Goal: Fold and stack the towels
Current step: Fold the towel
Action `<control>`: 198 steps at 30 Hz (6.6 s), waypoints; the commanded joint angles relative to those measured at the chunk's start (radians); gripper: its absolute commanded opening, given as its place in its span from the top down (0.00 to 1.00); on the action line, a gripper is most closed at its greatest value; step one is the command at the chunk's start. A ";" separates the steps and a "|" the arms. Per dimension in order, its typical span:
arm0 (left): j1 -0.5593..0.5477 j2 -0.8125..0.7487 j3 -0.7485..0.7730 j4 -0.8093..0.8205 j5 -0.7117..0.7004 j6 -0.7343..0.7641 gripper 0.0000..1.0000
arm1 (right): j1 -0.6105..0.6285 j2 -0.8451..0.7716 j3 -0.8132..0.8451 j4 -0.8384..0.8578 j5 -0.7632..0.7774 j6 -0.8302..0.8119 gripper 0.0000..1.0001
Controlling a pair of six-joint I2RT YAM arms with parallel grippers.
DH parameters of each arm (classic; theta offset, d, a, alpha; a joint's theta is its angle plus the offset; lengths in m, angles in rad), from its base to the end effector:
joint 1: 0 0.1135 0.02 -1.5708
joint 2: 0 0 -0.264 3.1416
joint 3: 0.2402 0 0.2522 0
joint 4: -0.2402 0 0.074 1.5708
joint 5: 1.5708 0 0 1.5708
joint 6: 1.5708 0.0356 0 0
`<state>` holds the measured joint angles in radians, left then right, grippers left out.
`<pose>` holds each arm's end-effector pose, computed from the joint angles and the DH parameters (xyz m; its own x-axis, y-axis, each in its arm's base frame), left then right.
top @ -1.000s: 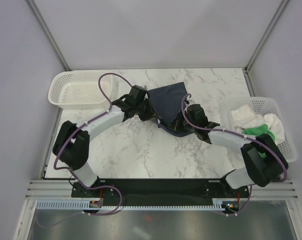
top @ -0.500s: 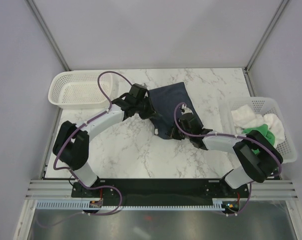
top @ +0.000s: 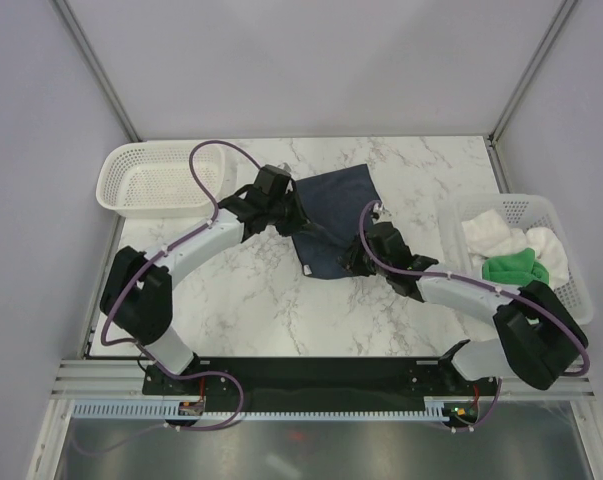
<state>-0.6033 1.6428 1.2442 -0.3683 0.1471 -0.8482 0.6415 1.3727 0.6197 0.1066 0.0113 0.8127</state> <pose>0.2990 -0.2123 0.2612 -0.8641 -0.3057 -0.3999 0.0000 0.7944 -0.6074 0.2208 0.1644 0.1826 -0.7610 0.3379 -0.5538 -0.0560 0.8163 0.5750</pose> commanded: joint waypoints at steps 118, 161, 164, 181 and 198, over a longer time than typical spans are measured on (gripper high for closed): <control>-0.076 -0.166 -0.336 0.054 0.091 0.032 0.37 | -0.359 -0.092 0.109 -0.367 0.329 -0.052 0.52; 0.091 -0.167 -0.331 0.357 0.407 0.166 0.51 | -0.243 -0.283 -0.103 -0.435 0.114 0.053 0.64; 0.048 -0.103 -0.356 0.364 0.358 0.140 0.52 | -0.243 -0.285 -0.042 -0.384 0.124 -0.010 0.69; 0.046 -0.113 -0.437 0.115 0.061 0.064 0.51 | -0.281 -0.164 -0.199 -0.265 0.092 0.012 0.85; 0.295 0.303 0.325 0.009 0.319 0.544 0.38 | -0.492 0.360 0.668 -0.410 -0.281 -0.472 0.39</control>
<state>-0.3256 1.8153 1.5013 -0.3107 0.3885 -0.4713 0.2054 1.6279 1.1740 -0.2680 -0.1154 0.4999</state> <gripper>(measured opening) 0.623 0.605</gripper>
